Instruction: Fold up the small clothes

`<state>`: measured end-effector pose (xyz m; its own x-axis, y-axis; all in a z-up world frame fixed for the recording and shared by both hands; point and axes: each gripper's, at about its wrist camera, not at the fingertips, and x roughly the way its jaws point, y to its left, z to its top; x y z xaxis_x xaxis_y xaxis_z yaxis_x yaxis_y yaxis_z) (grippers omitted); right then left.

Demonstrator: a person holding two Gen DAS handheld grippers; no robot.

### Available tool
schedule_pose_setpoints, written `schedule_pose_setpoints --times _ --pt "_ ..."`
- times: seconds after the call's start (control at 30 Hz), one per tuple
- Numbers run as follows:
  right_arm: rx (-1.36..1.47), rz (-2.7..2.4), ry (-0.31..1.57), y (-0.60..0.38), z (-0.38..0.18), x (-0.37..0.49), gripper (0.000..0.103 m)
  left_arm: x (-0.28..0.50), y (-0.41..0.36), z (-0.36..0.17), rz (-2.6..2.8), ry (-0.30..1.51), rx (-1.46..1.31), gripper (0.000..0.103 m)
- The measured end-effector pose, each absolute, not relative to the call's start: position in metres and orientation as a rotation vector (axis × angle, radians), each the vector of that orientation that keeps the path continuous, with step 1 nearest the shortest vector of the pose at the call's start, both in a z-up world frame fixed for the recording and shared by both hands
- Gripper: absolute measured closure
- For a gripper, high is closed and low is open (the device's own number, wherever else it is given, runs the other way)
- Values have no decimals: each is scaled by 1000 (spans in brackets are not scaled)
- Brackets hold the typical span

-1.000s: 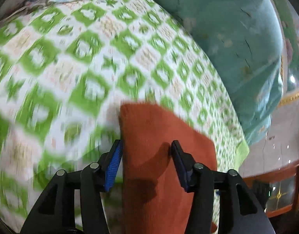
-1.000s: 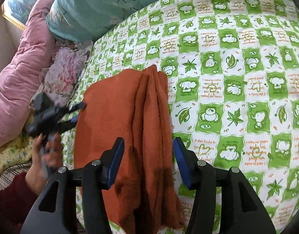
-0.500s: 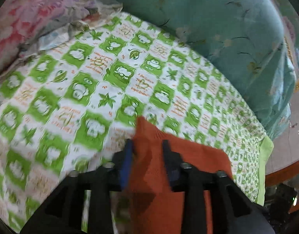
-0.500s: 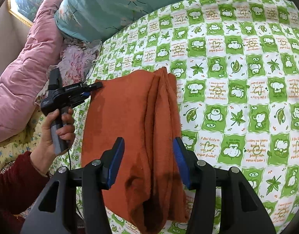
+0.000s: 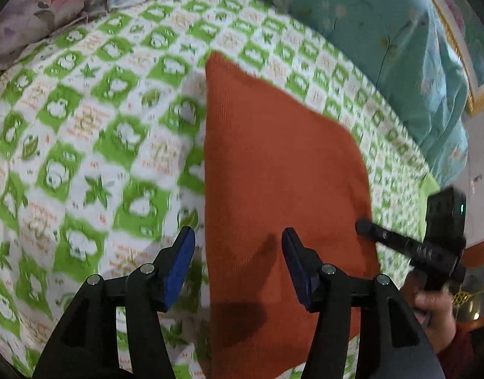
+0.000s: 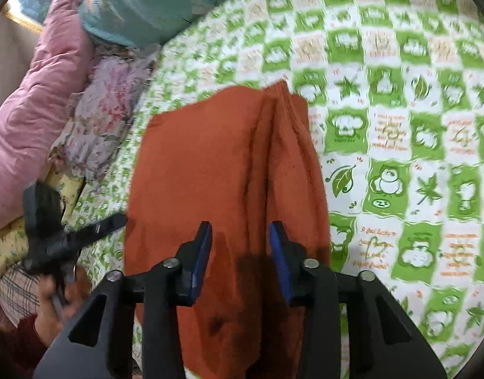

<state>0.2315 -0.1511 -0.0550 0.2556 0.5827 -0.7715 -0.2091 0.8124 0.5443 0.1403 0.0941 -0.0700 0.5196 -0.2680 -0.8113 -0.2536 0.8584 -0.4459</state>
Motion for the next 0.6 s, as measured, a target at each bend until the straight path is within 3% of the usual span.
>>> schedule_pose_setpoints --times 0.23,0.47,0.6 --pt "355 623 1001 -171 20 220 94 140 85 -62 -41 1035 -566 44" --pt "319 483 1168 -186 -53 237 94 156 72 -71 -47 1080 -545 43" --pt "358 481 1163 -186 -59 237 94 173 76 -71 -30 1075 -545 42"
